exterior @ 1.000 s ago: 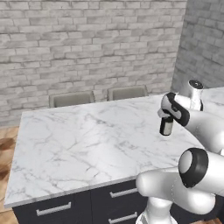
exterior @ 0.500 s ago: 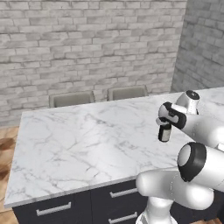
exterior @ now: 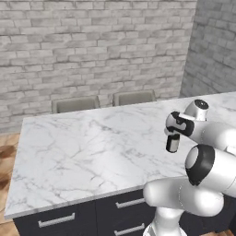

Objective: Move the drinks to the dining counter.

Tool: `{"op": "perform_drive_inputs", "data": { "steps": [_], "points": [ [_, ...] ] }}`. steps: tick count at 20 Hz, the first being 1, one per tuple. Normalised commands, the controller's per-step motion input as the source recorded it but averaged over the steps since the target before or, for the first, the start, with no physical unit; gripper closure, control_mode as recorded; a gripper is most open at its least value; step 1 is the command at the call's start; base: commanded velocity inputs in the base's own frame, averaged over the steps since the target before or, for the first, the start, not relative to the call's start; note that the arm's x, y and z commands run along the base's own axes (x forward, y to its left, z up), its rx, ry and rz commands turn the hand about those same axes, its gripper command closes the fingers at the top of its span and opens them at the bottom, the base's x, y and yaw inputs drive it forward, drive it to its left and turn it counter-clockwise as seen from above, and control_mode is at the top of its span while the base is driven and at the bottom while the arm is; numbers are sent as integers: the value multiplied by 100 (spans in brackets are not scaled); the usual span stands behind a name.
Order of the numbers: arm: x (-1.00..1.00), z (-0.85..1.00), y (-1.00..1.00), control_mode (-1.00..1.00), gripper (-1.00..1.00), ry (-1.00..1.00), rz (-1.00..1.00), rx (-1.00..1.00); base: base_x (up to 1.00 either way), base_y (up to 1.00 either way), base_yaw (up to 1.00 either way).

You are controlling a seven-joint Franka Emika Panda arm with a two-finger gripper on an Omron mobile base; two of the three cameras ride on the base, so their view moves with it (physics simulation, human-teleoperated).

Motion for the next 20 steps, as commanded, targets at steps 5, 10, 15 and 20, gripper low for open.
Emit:
{"op": "perform_drive_inputs", "data": {
  "steps": [5,10,15,20],
  "points": [
    [0,-17,0,-100,100,0,0,0,0,0,0],
    [0,0,0,-100,-100,0,0,0,0,0,0],
    [0,0,0,-100,-100,0,0,0,0,0,0],
    [0,0,0,-100,-100,0,0,0,0,0,0]
  ]
}}
